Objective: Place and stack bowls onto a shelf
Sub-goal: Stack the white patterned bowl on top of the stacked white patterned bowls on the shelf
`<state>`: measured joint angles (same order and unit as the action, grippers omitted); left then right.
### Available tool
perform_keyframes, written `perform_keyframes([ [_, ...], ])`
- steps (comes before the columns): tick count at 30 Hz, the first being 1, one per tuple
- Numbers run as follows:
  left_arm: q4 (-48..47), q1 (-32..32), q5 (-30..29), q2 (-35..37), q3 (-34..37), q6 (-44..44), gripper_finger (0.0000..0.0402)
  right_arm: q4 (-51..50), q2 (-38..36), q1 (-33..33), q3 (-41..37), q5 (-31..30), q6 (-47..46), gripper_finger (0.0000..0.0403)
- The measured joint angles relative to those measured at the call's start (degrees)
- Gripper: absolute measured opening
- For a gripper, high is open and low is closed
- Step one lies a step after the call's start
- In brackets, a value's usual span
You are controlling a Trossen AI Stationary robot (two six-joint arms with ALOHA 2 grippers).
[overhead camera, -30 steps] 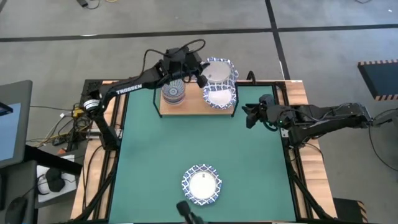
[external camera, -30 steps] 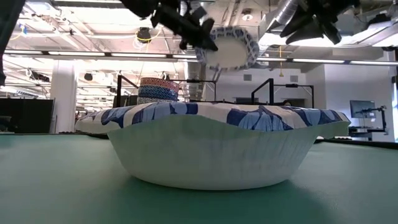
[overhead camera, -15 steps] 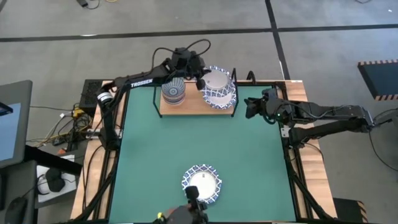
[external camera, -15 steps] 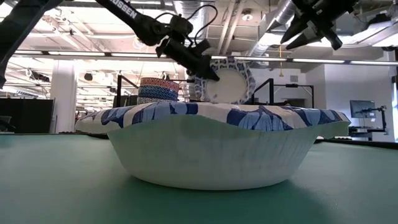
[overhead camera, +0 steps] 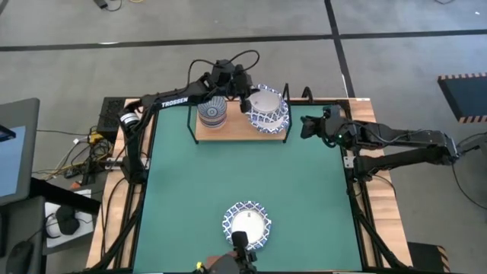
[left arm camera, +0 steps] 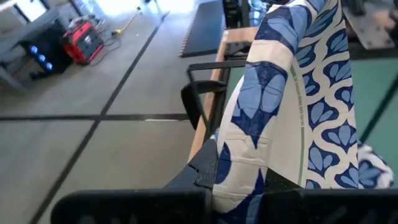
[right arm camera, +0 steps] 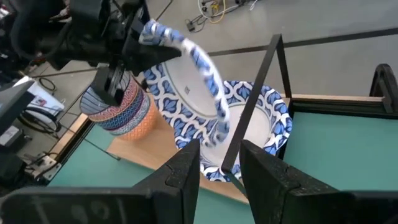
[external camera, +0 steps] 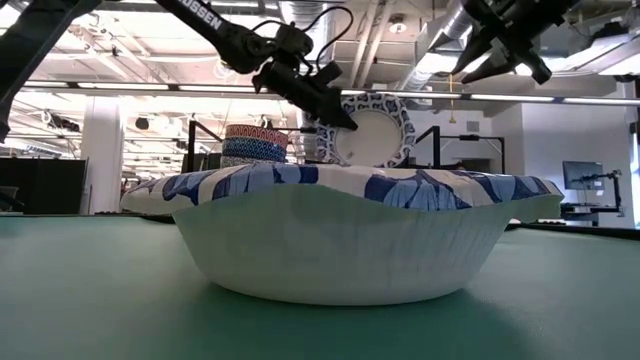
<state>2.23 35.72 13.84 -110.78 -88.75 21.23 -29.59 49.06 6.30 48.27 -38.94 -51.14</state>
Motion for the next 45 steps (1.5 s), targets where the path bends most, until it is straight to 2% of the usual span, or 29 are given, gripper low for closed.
perform_keyframes([
  [9,-2.53,-0.45,0.45,0.00,0.00,9.70,0.0016,0.01,0.00,1.40,0.00,-0.02,-0.02,0.0138],
  [17,-3.39,-0.45,2.33,0.02,0.00,9.66,0.0046,0.00,0.00,1.48,0.00,-0.04,0.00,0.0138],
  [26,-9.01,-0.45,1.64,0.02,0.00,9.25,0.0047,0.00,0.05,2.12,0.00,-0.04,0.02,0.0138],
  [38,-9.18,-0.06,0.58,0.07,0.00,-3.90,0.0053,1.27,3.36,2.04,0.10,0.06,-0.98,0.0138],
  [45,-8.89,1.67,0.59,0.09,0.00,-15.89,0.0072,2.23,5.41,2.15,0.04,1.55,-1.49,0.0138],
])
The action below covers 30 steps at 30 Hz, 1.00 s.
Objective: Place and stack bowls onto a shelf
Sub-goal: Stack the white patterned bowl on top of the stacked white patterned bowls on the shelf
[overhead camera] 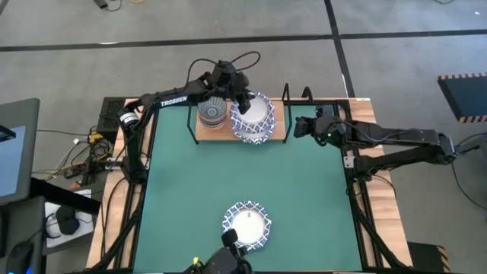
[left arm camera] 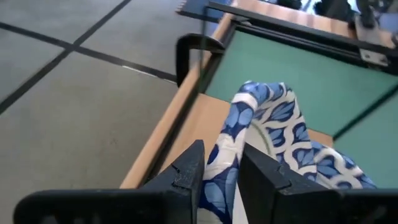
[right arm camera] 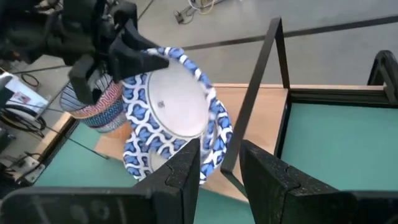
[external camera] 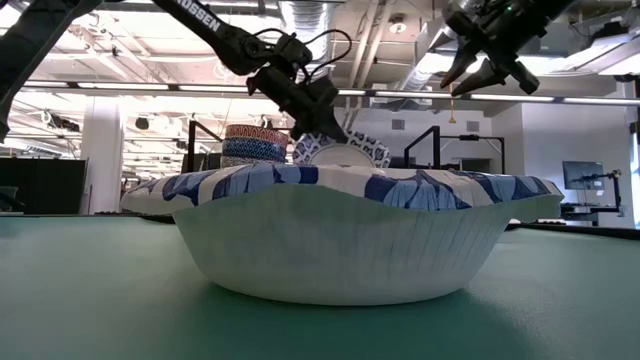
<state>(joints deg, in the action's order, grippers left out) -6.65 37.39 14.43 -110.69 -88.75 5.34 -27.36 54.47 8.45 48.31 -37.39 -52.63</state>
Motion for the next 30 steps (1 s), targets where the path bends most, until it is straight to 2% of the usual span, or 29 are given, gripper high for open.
perform_keyframes([
  [7,3.39,1.80,0.22,0.00,0.00,-4.23,0.0069,1.01,0.34,0.00,0.00,0.09,-1.01,0.0138],
  [12,4.75,3.82,5.79,0.00,-0.60,-12.54,0.0045,1.03,0.25,0.00,0.00,0.13,-1.88,0.0138],
  [16,4.42,4.65,9.94,0.04,-1.42,-14.38,0.0010,1.24,0.25,0.00,0.00,0.13,-2.18,0.0138],
  [21,3.66,5.00,13.87,0.07,-1.88,-16.66,0.0004,1.27,0.23,0.41,0.00,0.11,-2.39,0.0138],
  [25,-0.16,4.29,14.72,0.07,-1.88,-16.43,0.0002,1.29,0.23,0.94,0.00,0.09,-2.42,0.0138],
  [30,-3.08,2.50,13.17,0.07,-1.88,-10.08,0.0002,1.68,0.23,1.49,0.00,0.05,-2.40,0.0138],
])
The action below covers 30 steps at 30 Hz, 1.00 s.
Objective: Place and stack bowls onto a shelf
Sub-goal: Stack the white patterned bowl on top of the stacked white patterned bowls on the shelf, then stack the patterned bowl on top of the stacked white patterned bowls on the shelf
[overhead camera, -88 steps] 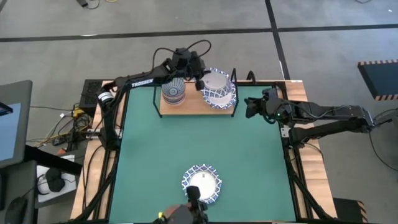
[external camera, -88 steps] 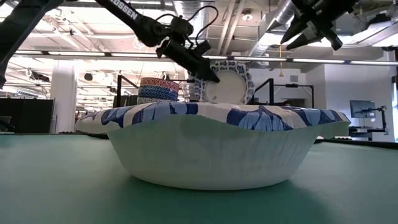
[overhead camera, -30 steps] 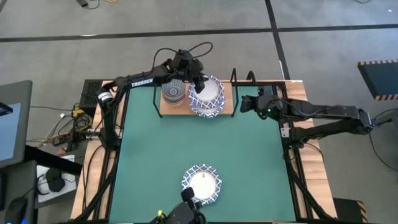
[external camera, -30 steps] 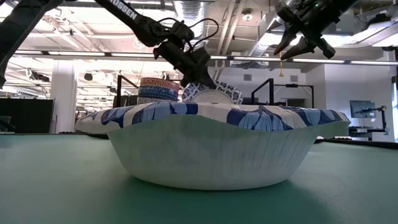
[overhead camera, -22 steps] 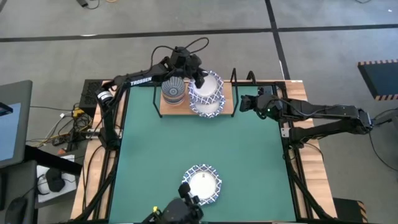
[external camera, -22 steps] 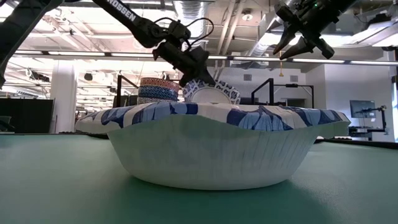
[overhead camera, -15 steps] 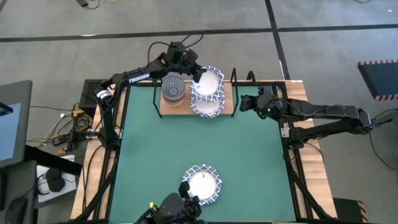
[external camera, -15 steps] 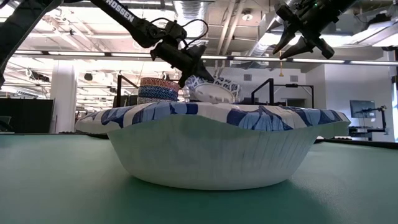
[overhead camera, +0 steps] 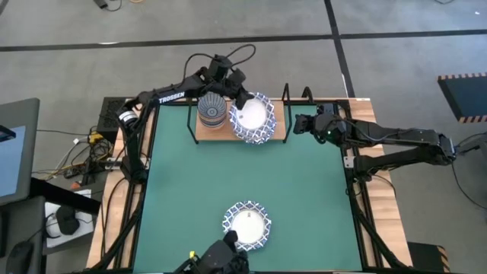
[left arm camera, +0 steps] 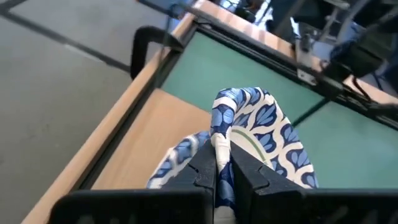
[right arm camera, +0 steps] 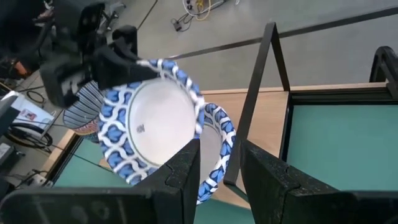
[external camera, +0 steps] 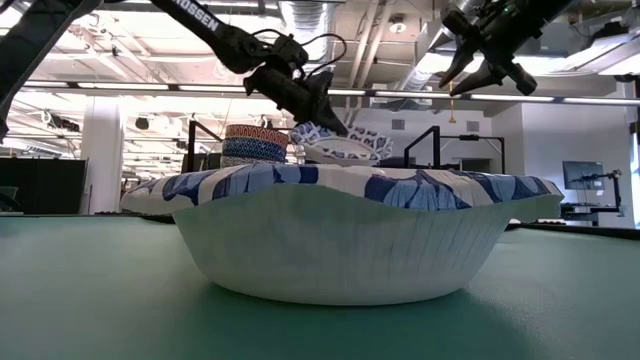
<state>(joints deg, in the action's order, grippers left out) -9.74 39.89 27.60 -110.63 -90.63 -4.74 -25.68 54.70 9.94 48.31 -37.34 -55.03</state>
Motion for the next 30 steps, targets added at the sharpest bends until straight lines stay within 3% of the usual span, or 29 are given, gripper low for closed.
perform_keyframes([
  [8,0.86,-1.18,3.40,0.00,0.00,-1.10,0.0018,2.30,0.00,-0.08,-0.02,-0.07,0.68,0.0138],
  [21,-2.42,-0.99,1.54,0.19,0.02,-5.08,0.0172,3.96,0.00,-1.76,-0.04,-0.07,0.86,0.0138],
  [30,-6.46,1.08,1.54,0.52,-5.71,-1.61,0.0188,3.79,0.00,-3.22,-0.04,-0.09,0.20,0.0138],
])
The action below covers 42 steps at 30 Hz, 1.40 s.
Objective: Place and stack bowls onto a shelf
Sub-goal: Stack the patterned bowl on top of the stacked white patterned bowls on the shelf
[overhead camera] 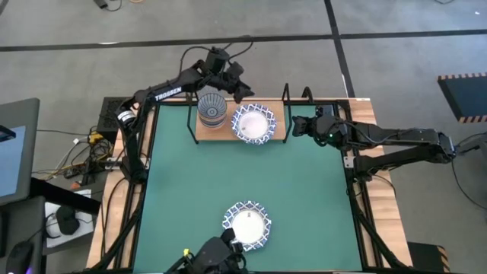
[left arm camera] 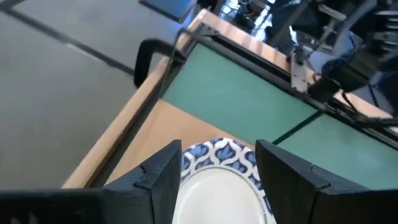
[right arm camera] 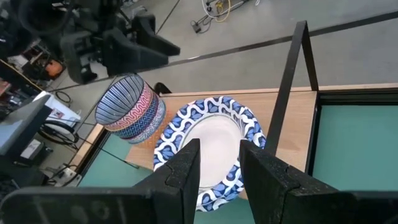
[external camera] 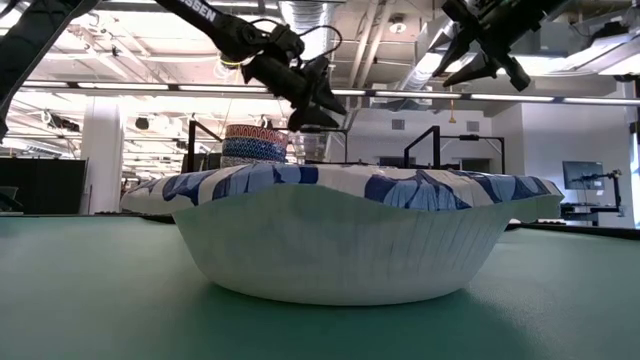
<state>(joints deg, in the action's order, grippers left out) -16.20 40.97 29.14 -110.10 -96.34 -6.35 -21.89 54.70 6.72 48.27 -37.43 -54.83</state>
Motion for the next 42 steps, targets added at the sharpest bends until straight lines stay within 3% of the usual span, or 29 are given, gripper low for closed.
perform_keyframes([
  [4,-3.16,-0.39,4.45,0.00,-3.12,5.71,0.0188,-0.37,0.05,0.00,0.00,0.00,-0.02,0.0138],
  [8,-12.64,-2.99,9.02,0.20,-5.15,18.38,0.0178,-2.02,0.13,0.00,0.00,-0.02,-0.02,0.0138],
  [14,-36.09,-9.82,8.86,0.31,-5.13,41.80,0.0149,-4.76,-0.05,0.12,0.00,0.00,0.00,0.0138],
  [17,-41.08,-13.21,4.25,0.41,-3.84,48.15,0.0129,-4.85,-0.07,0.17,0.00,0.04,0.81,0.0138],
  [27,-26.15,-16.39,-11.77,0.26,5.47,42.42,0.0088,-5.54,-0.07,-0.50,0.00,3.17,1.09,0.0138],
  [34,-15.76,-16.11,-16.94,0.39,5.45,39.48,0.0087,-5.77,-0.07,-1.61,0.00,3.34,1.28,0.0138],
  [42,-17.15,-16.19,-17.75,0.75,1.88,33.37,0.0087,-7.02,-0.07,-2.64,0.00,4.01,2.28,0.0138],
])
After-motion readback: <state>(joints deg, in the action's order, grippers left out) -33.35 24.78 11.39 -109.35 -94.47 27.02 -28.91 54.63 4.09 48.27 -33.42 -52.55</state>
